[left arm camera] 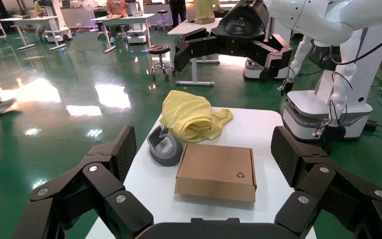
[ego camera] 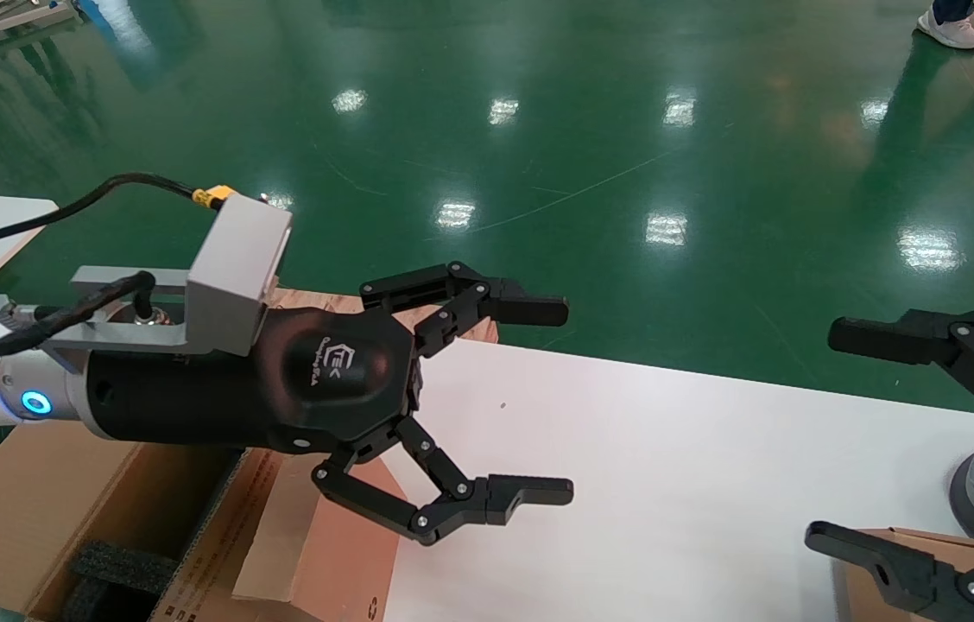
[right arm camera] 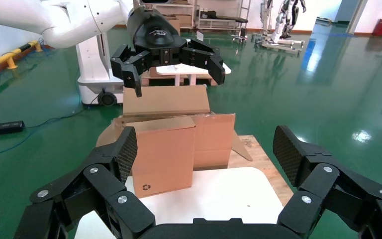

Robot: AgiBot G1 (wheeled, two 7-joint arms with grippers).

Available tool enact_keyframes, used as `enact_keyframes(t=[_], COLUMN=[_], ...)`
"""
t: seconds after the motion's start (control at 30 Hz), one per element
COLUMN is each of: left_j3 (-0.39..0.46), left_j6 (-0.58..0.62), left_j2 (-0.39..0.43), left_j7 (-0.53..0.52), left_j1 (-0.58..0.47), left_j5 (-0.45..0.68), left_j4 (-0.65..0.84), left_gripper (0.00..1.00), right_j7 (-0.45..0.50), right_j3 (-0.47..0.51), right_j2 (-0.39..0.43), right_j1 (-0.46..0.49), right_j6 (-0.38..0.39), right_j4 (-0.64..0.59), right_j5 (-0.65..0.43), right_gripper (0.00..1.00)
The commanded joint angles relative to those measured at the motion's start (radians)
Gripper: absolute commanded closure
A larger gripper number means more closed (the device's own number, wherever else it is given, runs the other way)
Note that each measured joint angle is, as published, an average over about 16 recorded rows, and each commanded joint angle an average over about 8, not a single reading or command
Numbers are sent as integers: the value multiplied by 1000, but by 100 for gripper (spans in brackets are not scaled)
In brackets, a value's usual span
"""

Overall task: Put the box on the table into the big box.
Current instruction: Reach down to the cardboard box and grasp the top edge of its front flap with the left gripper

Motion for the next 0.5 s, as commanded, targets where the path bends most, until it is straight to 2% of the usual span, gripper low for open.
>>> enact_keyframes(t=[0.03,0.5], left_j3=[0,0], left_j6=[0,0], left_j2=[0,0], left_j7=[0,0], left_j1=[0,0], left_j5=[0,0], left_j4=[0,0], left_gripper=[0,0], right_j7=[0,0], right_j3=[0,0], right_j2=[0,0], right_j1=[0,0], right_j6=[0,0], right_j4=[0,0], right_j5=[0,0], right_gripper=[0,0])
